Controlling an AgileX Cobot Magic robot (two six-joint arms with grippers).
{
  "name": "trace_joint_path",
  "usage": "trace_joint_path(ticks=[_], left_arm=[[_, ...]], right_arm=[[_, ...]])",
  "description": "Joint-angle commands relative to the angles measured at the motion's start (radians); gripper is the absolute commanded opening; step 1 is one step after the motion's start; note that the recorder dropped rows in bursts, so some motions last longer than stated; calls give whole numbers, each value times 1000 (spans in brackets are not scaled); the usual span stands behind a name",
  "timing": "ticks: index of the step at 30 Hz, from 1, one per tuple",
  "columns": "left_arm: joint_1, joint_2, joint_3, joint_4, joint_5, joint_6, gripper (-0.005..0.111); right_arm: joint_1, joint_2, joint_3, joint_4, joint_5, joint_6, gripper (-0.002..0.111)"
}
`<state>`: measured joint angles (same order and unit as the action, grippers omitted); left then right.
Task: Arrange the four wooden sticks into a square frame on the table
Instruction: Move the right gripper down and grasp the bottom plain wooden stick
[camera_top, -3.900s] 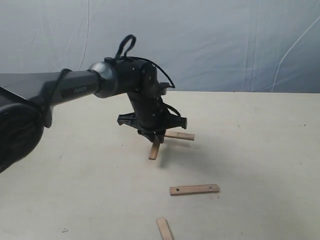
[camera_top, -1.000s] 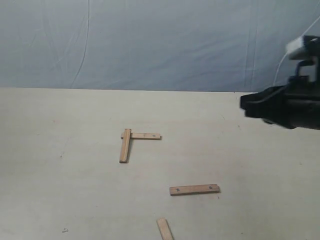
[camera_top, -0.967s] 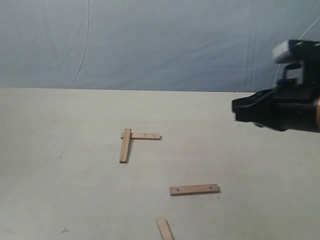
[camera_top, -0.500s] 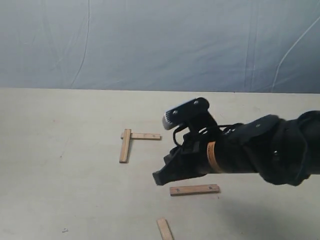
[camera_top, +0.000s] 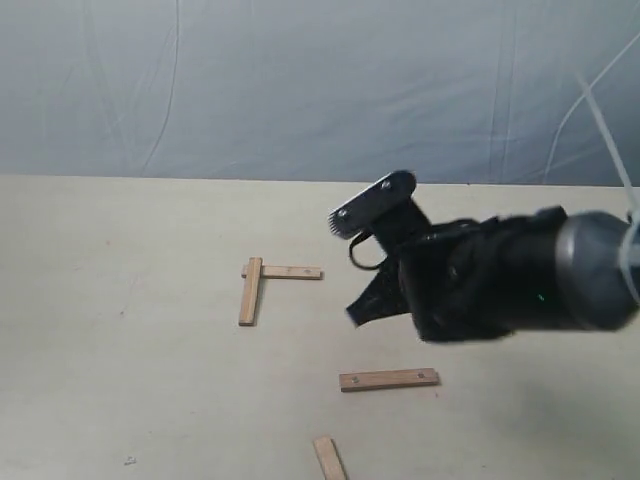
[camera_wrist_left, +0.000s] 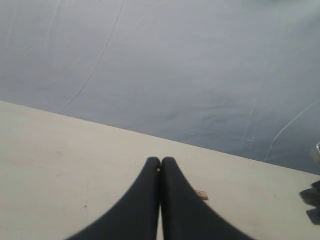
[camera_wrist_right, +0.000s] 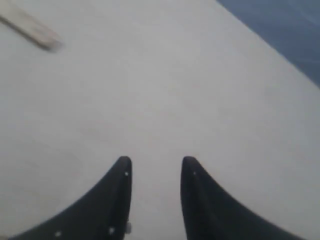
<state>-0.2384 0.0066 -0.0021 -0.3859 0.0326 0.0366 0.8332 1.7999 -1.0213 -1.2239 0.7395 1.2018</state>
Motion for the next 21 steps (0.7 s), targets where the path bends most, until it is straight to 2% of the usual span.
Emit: trace_joint_path(ticks=[1, 3, 6, 10, 21], left_arm=[[1, -7, 2, 2, 5, 1, 0], [1, -7, 2, 4, 9, 1, 0], [1, -7, 2, 5, 23, 1, 0], [1, -7, 2, 10, 25, 1, 0], [1, -7, 2, 10, 27, -3, 0]], right_arm=[[-30, 86, -249, 493, 482, -611, 39], [-27, 82, -270, 658, 482, -739, 45], [-18, 74, -256, 878, 345, -831, 54], [18, 74, -180, 1046, 145, -869, 54], [135, 86, -32, 1099, -134, -772, 54]])
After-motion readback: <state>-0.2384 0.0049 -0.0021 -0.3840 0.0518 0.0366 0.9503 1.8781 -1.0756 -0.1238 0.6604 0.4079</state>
